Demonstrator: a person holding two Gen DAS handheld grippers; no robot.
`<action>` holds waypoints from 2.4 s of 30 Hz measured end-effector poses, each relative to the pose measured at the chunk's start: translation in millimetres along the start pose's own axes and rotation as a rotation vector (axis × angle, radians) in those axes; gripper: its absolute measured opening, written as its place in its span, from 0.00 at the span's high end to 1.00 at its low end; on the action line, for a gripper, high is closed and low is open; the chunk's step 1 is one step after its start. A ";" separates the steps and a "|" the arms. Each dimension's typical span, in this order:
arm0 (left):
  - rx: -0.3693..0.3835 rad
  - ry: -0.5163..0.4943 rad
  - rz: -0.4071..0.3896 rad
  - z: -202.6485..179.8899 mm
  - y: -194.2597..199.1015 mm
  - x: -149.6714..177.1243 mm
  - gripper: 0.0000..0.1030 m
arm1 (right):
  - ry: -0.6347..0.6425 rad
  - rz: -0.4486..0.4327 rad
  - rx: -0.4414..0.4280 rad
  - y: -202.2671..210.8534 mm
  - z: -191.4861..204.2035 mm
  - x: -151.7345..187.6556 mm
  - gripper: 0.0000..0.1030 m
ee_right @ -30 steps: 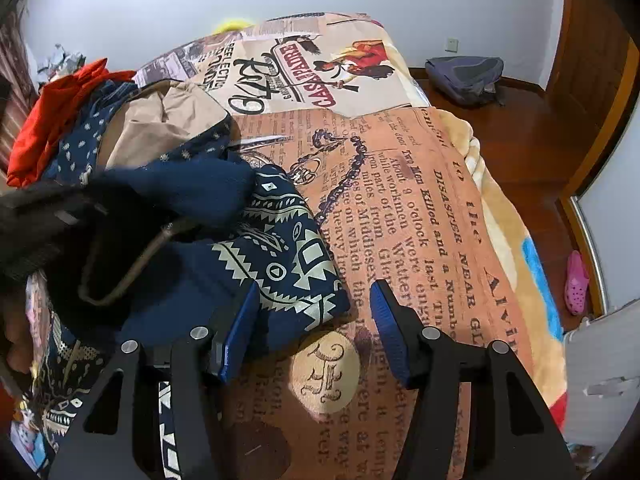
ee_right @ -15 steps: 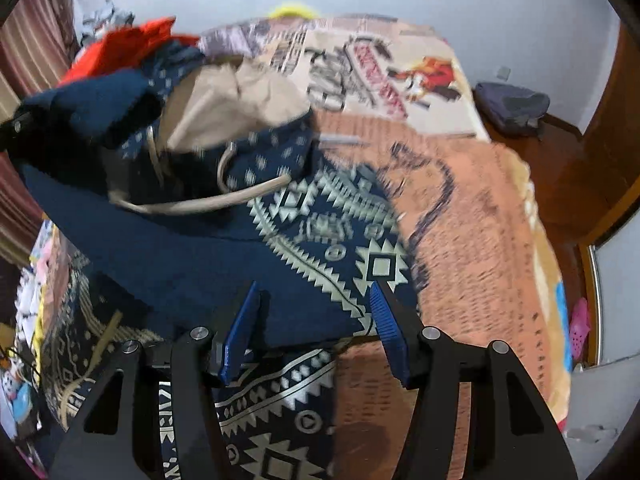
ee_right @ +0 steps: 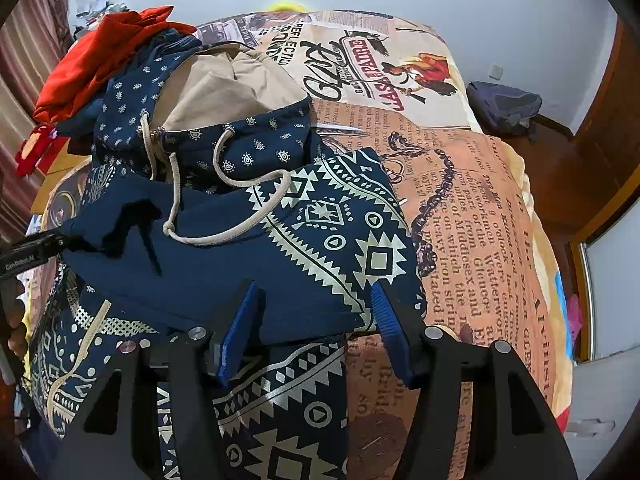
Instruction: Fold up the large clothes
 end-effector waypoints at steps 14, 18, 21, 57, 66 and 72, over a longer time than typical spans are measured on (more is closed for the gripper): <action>0.086 0.143 -0.012 30.2 7.4 17.3 0.56 | -0.006 -0.006 0.007 0.3 0.8 1.4 0.44; 0.077 0.142 -0.001 26.3 -1.2 14.5 0.57 | -0.011 -0.001 0.008 0.7 0.5 1.3 0.44; 0.109 0.157 -0.018 28.1 -2.7 6.1 0.65 | -0.019 0.007 -0.002 2.2 -0.9 1.2 0.44; -0.237 -0.113 -0.032 56.5 6.3 -13.1 0.73 | 0.126 0.066 0.030 -8.4 22.3 -4.4 0.43; -0.135 -0.026 0.045 78.5 -2.7 18.3 0.43 | 0.140 0.073 0.026 -3.0 24.1 -2.1 0.43; -0.136 -0.111 0.046 76.0 22.7 0.5 0.43 | 0.135 0.080 0.010 2.4 23.1 -8.9 0.43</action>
Point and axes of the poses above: each gripper's, at about its wrist camera, not at the fingertips, and y roughly against the way its jaws point, z to its left, x to its underside, the point moved 7 cm from there along -y, roughly the way its jaws point, and after that the axes turned 10 degrees about -y, right-handed, at the moved point
